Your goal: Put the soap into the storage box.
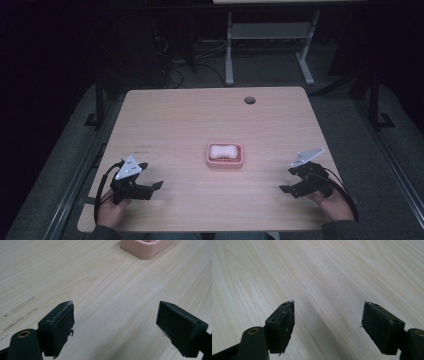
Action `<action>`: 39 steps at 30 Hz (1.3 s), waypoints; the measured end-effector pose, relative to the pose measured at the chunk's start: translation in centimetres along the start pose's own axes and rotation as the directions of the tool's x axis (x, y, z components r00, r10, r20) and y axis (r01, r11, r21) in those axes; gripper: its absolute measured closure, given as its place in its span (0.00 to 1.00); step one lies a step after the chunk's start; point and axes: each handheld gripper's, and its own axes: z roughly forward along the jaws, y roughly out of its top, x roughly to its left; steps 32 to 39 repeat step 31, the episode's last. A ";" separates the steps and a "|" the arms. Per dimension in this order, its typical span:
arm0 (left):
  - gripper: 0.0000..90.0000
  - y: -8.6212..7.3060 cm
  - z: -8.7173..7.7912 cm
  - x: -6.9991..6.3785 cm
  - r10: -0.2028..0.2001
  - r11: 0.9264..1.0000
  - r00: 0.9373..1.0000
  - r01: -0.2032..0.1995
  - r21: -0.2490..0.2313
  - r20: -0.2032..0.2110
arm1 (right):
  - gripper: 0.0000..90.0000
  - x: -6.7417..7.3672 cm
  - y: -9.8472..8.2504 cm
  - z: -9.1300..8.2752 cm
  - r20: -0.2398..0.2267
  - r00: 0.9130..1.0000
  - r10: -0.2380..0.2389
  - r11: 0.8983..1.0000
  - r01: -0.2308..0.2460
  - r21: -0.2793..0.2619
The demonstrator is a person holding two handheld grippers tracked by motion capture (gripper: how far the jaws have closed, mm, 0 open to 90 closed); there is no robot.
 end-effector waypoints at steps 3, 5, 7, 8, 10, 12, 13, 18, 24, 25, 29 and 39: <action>0.16 0.0 0.0 -0.1 -0.004 1.000 1.000 0.004 0.003 0.003 | 0.29 0.1 -0.3 -0.1 0.000 1.000 -0.005 1.000 0.005 -0.007; 0.16 0.0 0.1 -0.1 -0.007 1.000 1.000 0.007 0.003 0.004 | 0.29 0.2 -0.5 -0.2 0.003 1.000 0.000 1.000 0.000 -0.010; 0.16 0.0 0.1 -0.2 -0.007 1.000 1.000 0.007 0.004 0.004 | 0.29 0.3 -0.8 -0.2 0.002 1.000 0.004 1.000 -0.004 -0.013; 0.16 0.0 0.1 -0.2 -0.009 1.000 1.000 0.009 0.004 0.006 | 0.29 0.4 -0.9 -0.2 0.002 1.000 0.010 1.000 -0.010 -0.015; 0.16 0.0 0.1 -0.1 0.006 1.000 1.000 -0.006 0.007 0.005 | 0.29 0.5 -1.3 -0.2 0.004 1.000 0.013 1.000 -0.013 -0.018; 0.16 0.0 0.2 -0.2 -0.002 1.000 1.000 0.002 0.010 0.008 | 0.29 0.7 -1.6 -0.1 0.006 1.000 0.016 1.000 -0.016 -0.023; 0.16 0.0 0.2 -0.2 -0.001 1.000 1.000 0.000 0.014 0.006 | 0.29 0.7 -1.7 -0.1 0.007 1.000 0.017 1.000 -0.017 -0.025; 0.16 0.0 0.3 -0.2 0.015 0.999 1.000 -0.016 0.029 0.008 | 0.28 1.1 -2.6 -0.2 0.010 0.999 0.033 0.999 -0.032 -0.042; 0.16 0.0 0.3 -0.2 0.016 0.999 1.000 -0.016 0.029 0.012 | 0.28 1.6 -3.7 -0.2 0.017 0.998 0.053 0.996 -0.052 -0.067; 0.16 0.0 0.3 -0.2 0.017 0.999 1.000 -0.017 0.028 0.012 | 0.27 1.8 -3.8 -0.3 0.021 0.998 0.054 0.996 -0.053 -0.071; 0.16 0.0 0.4 -0.2 0.007 1.000 1.000 -0.007 0.029 0.013 | 0.26 2.3 -3.9 -0.6 0.028 0.997 0.067 0.993 -0.063 -0.103; 0.16 0.1 0.4 -0.2 0.007 1.000 1.000 -0.007 0.029 0.014 | 0.23 2.6 -3.9 -0.7 0.034 0.997 0.069 0.991 -0.065 -0.116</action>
